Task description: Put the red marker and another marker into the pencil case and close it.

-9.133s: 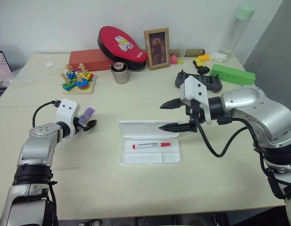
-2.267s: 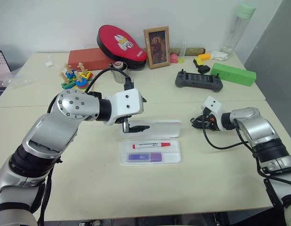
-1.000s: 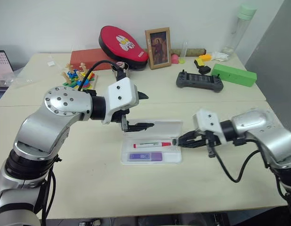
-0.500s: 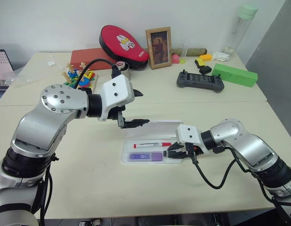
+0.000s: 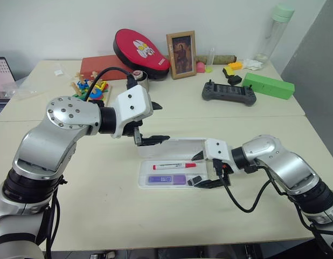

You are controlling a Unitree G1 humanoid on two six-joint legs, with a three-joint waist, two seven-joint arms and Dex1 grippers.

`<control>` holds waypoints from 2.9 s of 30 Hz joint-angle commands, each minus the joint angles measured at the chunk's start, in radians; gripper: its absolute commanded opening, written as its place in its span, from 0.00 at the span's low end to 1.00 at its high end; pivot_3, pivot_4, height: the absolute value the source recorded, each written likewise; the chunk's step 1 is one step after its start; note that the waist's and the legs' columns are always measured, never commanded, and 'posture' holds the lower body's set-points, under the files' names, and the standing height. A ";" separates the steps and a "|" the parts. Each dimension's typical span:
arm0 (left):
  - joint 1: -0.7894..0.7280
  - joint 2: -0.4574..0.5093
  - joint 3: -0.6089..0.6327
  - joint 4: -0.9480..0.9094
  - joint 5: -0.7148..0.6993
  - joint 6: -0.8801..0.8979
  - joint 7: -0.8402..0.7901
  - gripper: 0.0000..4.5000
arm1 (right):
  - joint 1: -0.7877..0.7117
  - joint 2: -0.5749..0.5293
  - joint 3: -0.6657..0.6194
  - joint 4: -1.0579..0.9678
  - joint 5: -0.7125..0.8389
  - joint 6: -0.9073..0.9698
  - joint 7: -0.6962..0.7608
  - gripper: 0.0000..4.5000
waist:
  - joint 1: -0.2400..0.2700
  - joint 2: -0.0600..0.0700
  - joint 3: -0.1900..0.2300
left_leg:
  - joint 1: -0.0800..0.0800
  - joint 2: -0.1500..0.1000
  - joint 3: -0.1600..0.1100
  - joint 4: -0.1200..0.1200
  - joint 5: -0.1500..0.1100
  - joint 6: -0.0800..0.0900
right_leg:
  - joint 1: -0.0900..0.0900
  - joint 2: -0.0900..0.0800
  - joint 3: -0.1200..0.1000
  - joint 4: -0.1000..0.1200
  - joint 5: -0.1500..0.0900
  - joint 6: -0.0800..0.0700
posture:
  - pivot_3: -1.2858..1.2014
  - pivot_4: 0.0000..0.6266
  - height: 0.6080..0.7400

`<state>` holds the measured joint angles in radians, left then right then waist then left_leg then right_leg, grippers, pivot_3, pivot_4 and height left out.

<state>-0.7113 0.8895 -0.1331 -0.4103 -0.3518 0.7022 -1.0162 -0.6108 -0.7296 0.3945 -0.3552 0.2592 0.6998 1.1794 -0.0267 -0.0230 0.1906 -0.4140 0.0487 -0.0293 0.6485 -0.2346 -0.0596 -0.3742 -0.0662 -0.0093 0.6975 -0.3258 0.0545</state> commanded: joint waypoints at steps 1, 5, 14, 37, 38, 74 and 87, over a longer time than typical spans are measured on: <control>-0.024 0.002 0.046 0.007 -0.013 -0.010 0.002 1.00 | -0.026 -0.021 -0.077 -0.079 0.081 0.065 0.018 0.99 | 0.000 0.000 0.000 | 0.000 0.000 0.000 0.000 0.000 0.000 | 0.000 0.000 0.000 0.000 0.000 0.000 | 0.52 0.24 1.00; -0.025 0.005 0.081 0.006 -0.049 0.015 -0.002 1.00 | -0.021 -0.064 -0.101 -0.117 0.119 0.090 0.035 0.99 | 0.000 0.000 0.000 | 0.000 0.000 0.000 0.000 0.000 0.000 | 0.000 0.000 0.000 0.000 0.000 0.000 | 0.52 0.24 1.00; 0.078 0.123 0.219 -0.048 -0.149 0.072 -0.054 1.00 | 0.011 -0.199 -0.185 -0.134 0.186 0.081 0.101 0.74 | -0.002 0.000 0.000 | 0.000 0.000 0.000 -0.001 0.000 0.000 | -0.001 0.000 0.000 0.000 0.000 0.000 | 0.52 0.24 1.00; 0.546 0.287 0.568 -0.167 -0.179 0.108 -0.049 1.00 | -0.220 -0.034 -0.069 0.360 -0.123 -0.148 -0.067 0.00 | 0.000 0.000 0.000 | 0.002 0.001 0.002 -0.002 0.000 0.000 | 0.000 0.000 0.001 0.000 0.000 -0.001 | 0.52 0.24 1.00; 0.551 0.289 0.570 -0.170 -0.180 0.107 -0.049 1.00 | -0.220 -0.030 -0.070 0.363 -0.123 -0.151 -0.063 0.00 | 0.000 0.000 0.000 | 0.001 0.001 0.002 -0.002 0.000 0.000 | -0.001 0.000 0.001 0.000 0.000 -0.001 | 0.52 0.24 1.00; 0.622 0.290 0.600 -0.146 -0.150 0.031 -0.038 1.00 | -0.220 0.120 0.053 0.224 -0.178 -0.223 0.105 0.00 | -0.002 0.001 0.001 | -0.002 0.001 0.002 -0.003 0.000 0.000 | -0.005 0.001 0.002 0.001 0.001 -0.001 | 0.52 0.24 1.00; 0.723 0.295 0.574 -0.263 -0.220 0.093 -0.075 1.00 | -0.218 0.207 0.079 0.169 -0.158 -0.152 0.094 0.00 | -0.005 0.001 0.001 | -0.001 0.002 0.003 -0.003 0.000 0.000 | -0.005 0.001 0.002 0.001 0.001 -0.001 | 0.52 0.24 1.00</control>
<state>0.0118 1.1581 0.4201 -0.6508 -0.5586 0.7886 -1.0779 -0.8227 -0.5345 0.4681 -0.1352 0.0802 0.5349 1.2752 -0.0313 -0.0223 0.1912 -0.4154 0.0505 -0.0269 0.6456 -0.2347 -0.0596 -0.3799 -0.0648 -0.0069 0.6985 -0.3253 0.0532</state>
